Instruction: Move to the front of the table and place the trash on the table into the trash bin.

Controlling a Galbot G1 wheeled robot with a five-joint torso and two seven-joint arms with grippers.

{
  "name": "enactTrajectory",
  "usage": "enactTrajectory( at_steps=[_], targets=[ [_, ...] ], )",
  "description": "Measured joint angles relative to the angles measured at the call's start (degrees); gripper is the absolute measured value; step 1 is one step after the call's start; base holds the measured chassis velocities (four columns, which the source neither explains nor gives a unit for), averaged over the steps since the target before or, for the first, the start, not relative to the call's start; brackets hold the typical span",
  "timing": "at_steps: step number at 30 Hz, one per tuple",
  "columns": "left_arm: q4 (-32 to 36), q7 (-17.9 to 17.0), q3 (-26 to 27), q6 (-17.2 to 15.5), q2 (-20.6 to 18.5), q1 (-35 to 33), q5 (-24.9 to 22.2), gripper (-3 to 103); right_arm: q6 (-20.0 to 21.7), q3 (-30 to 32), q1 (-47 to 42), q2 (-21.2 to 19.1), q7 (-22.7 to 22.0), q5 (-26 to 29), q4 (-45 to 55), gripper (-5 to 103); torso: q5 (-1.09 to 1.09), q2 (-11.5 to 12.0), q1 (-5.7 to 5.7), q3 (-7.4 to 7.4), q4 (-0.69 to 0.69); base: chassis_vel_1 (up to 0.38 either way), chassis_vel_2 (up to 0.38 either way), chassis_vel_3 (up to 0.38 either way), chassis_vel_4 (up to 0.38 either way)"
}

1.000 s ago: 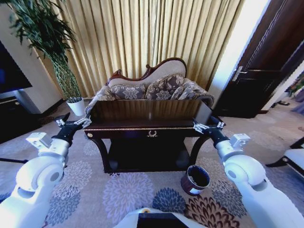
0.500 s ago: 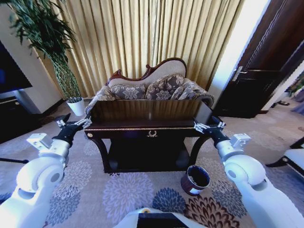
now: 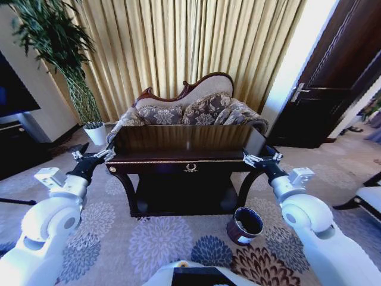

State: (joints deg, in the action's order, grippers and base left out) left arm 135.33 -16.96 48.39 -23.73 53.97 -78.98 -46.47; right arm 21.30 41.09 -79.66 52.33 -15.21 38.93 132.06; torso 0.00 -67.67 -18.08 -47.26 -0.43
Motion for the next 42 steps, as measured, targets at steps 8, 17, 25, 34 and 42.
enactTrajectory(
  at_steps=[8, 17, 25, 34, 42],
  targets=[
    [0.00, 0.00, 0.02, 0.00, -0.01, 0.01, 0.03, 100, -0.04, 0.08, -0.09, -0.16, 0.01, 0.06, 0.77, 100, 0.00, 0.00, 0.00, 0.00, 0.00, 0.000, 0.000, 0.000, 0.000],
    [-0.03, 0.00, -0.06, 0.00, -0.05, 0.09, 0.04, 100, -0.12, 0.15, -0.33, -0.12, 0.00, 0.08, 1.15, 100, 0.00, 0.00, -0.01, 0.00, 0.00, 0.012, -0.009, -0.011, 0.011],
    [-0.09, 0.03, -0.17, 0.00, 0.02, 0.16, 0.10, 100, -0.20, 0.40, -0.38, -0.40, -0.05, 0.06, 1.16, 100, 0.00, 0.00, 0.00, 0.00, 0.00, 0.077, -0.082, -0.085, 0.081],
    [-0.10, 0.08, -0.16, 0.03, 0.05, 0.13, 0.15, 100, -0.24, 0.44, -0.40, -0.43, -0.08, 0.06, 1.20, 100, 0.00, 0.00, 0.00, 0.00, 0.00, 0.115, -0.108, -0.106, 0.107],
    [-0.10, 0.12, -0.24, 0.07, 0.16, 0.13, 0.18, 100, -0.26, 0.75, -0.57, -0.46, -0.12, 0.05, 1.30, 100, 0.00, 0.00, -0.01, 0.00, 0.00, 0.076, -0.092, -0.082, 0.077]
  ],
)
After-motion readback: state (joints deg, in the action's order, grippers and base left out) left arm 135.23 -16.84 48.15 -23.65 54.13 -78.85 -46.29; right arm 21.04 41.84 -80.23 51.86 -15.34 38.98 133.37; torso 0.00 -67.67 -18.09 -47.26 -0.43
